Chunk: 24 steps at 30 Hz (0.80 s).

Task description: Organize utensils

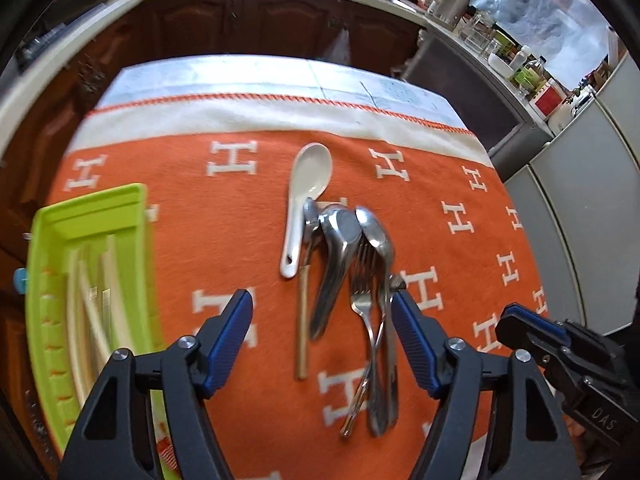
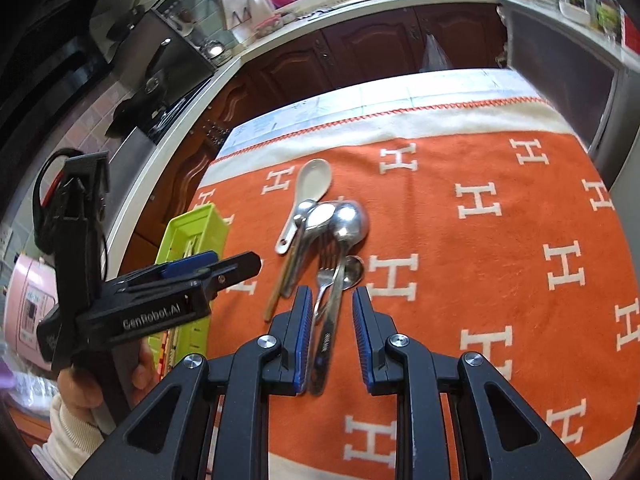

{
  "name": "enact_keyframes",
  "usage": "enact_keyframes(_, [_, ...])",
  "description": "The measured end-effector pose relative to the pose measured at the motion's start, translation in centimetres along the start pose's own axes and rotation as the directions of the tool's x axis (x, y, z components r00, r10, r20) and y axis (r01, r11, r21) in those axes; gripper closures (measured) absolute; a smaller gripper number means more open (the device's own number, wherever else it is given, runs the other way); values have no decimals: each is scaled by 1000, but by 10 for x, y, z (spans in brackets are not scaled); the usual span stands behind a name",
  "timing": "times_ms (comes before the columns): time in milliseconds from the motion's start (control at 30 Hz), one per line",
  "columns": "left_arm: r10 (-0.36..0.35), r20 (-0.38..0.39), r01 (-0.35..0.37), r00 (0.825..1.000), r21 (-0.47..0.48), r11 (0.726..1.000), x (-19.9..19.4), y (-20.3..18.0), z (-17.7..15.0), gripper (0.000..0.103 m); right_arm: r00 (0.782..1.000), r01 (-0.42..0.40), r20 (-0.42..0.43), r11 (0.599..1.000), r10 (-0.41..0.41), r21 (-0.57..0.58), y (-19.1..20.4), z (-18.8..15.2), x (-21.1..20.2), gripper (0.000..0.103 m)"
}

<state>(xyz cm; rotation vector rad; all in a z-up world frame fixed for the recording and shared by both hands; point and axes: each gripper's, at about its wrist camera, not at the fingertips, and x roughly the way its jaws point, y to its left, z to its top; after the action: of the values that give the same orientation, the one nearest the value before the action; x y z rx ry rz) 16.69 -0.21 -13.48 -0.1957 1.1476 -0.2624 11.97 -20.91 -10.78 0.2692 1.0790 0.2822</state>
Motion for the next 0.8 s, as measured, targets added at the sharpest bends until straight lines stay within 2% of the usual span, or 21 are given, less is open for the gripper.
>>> enact_keyframes(67, [-50,-37,49,998,-16,999,14,1,8,39,1000,-10,-4,1000,10,18,-10,5,8,82])
enact_keyframes(200, [-108,-88,104,990,-54,993,36,3,20,46,998,-59,-23,996,61,70,-30,17,28,82])
enact_keyframes(367, [-167,-135,155,977,-97,983,56,4,25,66,989,-134,-49,982,142,135,-46,30,57,82])
enact_keyframes(600, [-179,-134,170,975,-79,982,62,3,25,70,976,-187,-79,971,201,151,-52,43,93,82])
enact_keyframes(800, [-199,-143,186,969,-103,977,72,9,23,72,969,-210,-100,967,226,143,-47,46,115,82])
